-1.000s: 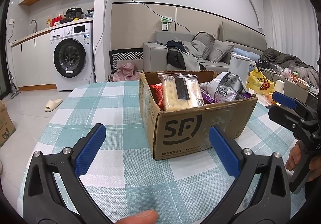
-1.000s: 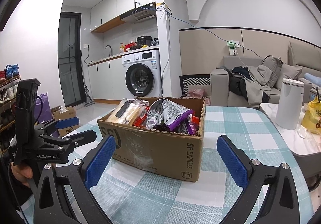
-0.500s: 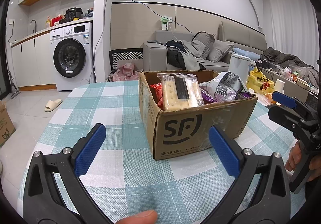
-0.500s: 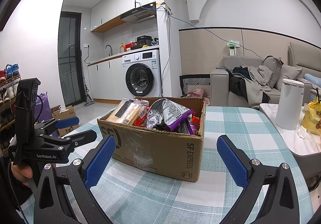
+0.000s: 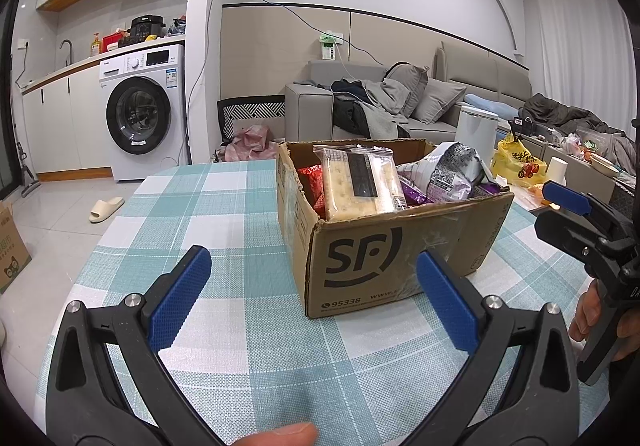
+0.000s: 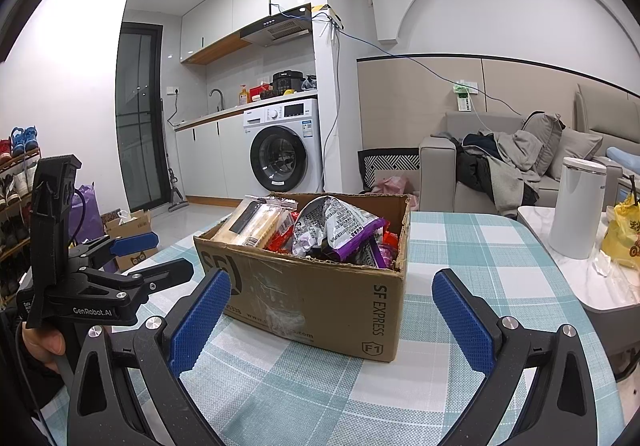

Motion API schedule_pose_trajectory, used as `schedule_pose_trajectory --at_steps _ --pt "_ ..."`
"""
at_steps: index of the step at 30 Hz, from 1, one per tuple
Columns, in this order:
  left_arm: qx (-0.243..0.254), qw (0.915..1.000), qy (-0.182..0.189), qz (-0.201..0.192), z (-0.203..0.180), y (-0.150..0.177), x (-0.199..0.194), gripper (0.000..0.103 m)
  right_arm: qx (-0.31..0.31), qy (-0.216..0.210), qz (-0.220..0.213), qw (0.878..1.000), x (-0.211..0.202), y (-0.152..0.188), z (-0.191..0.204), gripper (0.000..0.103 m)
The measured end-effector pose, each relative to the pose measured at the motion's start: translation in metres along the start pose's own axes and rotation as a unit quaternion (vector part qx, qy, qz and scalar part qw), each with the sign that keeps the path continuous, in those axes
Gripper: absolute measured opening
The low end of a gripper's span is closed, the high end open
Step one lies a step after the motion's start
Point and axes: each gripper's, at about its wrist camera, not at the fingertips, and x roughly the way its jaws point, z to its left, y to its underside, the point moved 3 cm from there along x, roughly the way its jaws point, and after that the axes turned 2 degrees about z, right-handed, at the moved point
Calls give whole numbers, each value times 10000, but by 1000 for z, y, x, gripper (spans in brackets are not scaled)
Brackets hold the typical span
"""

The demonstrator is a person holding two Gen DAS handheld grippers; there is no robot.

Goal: Organize snacks

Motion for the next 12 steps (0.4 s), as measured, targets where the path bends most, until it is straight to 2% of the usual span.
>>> schedule_pose_trajectory --at_steps 12 --pt "11 10000 2 -11 0 0 1 102 -4 2 -2 10000 0 0 0 103"
